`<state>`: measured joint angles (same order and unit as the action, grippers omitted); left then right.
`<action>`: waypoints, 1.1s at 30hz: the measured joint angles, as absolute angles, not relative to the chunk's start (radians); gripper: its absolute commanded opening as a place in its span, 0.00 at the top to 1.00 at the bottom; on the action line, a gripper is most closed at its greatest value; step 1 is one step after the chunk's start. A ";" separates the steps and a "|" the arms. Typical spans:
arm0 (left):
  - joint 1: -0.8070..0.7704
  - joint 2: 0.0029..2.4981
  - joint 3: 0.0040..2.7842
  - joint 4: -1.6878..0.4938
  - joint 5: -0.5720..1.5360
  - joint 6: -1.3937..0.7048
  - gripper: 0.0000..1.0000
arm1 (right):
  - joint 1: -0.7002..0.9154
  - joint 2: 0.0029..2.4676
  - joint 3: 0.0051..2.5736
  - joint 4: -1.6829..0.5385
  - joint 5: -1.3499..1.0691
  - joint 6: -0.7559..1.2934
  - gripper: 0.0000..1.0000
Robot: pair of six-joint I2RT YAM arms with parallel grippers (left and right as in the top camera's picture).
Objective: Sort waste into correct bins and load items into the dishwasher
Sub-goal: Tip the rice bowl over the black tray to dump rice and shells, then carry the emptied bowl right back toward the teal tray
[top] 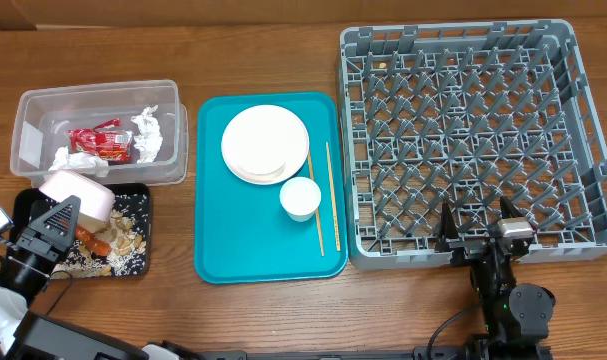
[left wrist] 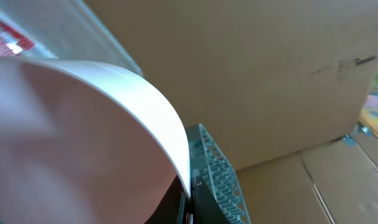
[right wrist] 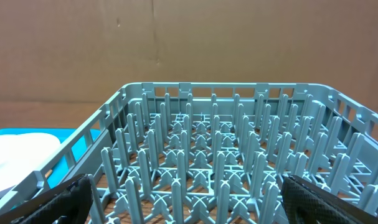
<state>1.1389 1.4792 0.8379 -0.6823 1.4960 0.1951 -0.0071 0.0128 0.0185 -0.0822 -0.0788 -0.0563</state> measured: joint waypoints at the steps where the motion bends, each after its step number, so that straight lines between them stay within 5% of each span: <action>1: 1.138 1.479 0.838 -0.682 1.480 0.184 0.96 | -0.007 0.013 0.019 -0.083 -0.079 -0.056 0.00; 33: 0.515 1.462 1.009 -0.866 0.765 -0.009 0.96 | -0.007 0.013 0.019 -0.082 -0.078 -0.056 0.00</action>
<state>0.5148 1.4620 1.0088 -0.8661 0.7647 -0.0093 -0.0071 0.0128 0.0185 -0.0818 -0.0784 -0.0555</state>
